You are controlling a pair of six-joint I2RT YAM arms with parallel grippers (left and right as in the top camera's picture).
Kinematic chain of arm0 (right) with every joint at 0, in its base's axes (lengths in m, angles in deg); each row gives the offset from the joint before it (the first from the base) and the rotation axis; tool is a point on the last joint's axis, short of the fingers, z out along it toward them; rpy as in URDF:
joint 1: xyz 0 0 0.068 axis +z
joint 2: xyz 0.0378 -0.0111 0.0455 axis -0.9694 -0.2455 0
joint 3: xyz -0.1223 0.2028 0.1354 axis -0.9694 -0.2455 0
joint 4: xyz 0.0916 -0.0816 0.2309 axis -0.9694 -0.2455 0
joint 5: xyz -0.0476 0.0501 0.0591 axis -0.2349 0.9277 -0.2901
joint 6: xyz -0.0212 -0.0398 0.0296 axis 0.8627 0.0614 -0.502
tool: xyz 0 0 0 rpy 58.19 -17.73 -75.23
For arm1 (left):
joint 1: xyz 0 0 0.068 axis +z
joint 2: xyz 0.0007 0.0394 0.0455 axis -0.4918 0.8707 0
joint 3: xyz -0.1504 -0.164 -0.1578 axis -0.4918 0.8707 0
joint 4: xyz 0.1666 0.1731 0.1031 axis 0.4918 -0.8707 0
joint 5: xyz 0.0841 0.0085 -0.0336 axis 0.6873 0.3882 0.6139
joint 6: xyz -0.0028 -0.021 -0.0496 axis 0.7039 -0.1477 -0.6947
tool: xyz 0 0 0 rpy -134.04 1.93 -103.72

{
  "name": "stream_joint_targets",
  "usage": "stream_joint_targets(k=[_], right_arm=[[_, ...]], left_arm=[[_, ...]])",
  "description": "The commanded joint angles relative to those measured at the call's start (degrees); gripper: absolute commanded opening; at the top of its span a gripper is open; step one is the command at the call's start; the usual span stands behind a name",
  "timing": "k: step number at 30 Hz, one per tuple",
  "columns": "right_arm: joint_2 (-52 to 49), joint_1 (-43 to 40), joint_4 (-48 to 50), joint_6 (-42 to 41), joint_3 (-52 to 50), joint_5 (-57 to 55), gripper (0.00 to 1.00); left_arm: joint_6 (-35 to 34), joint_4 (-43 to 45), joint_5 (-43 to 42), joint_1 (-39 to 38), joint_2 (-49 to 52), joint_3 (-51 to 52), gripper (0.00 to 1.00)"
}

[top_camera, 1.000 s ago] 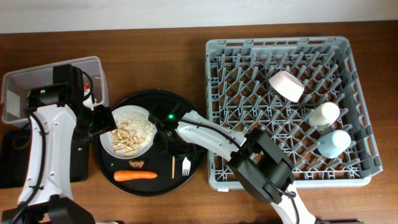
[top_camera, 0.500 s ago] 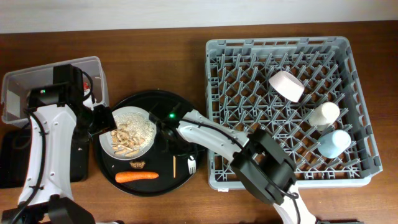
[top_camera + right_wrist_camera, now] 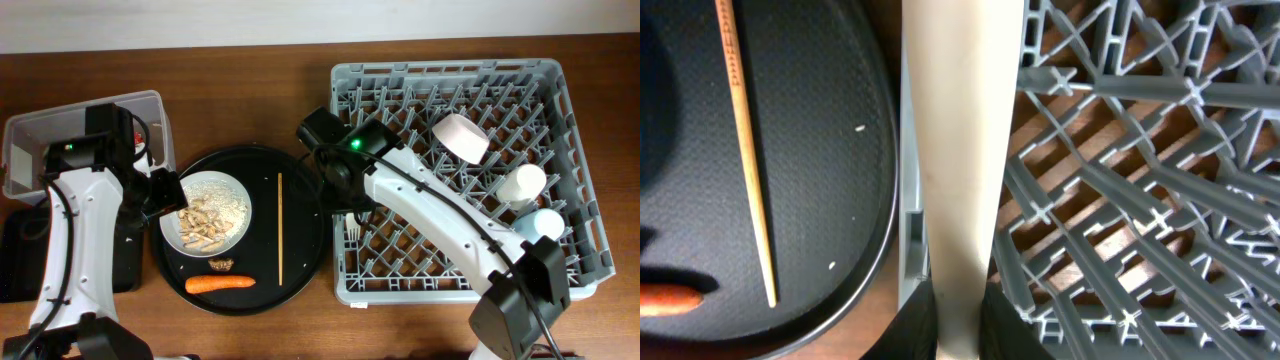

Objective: Sort waste into correct bins and load items into the dishwasher rack

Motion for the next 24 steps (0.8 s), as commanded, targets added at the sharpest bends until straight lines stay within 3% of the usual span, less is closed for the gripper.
stream_joint_targets(k=[1,2,4,5,15,20,24], right_arm=[[-0.42,-0.11,2.89,0.76,-4.07,-1.33,0.16],[-0.39,-0.11,4.13,0.76,-5.25,-1.33,0.16],[-0.39,-0.13,6.80,0.79,-7.72,-1.46,0.36],[-0.42,-0.13,7.56,0.81,-8.20,-1.68,0.41],[-0.22,-0.35,4.52,1.44,-2.34,-3.82,0.43],[-0.22,1.70,8.79,7.89,5.95,9.42,0.51],[-2.45,4.92,12.61,7.34,5.79,10.73,0.52]], left_arm=[[-0.94,0.13,0.22,0.15,-1.05,0.39,0.75],[-0.94,0.13,0.22,0.15,-1.05,0.39,0.76],[-0.94,0.13,0.22,0.15,-1.05,0.39,0.76],[-0.94,0.13,0.22,0.15,-1.05,0.39,0.75],[-0.94,0.11,0.22,0.15,-1.05,0.39,0.75],[-0.94,0.11,0.20,0.15,-1.05,0.39,0.76],[-0.94,0.11,0.22,0.15,-1.05,0.39,0.76]])
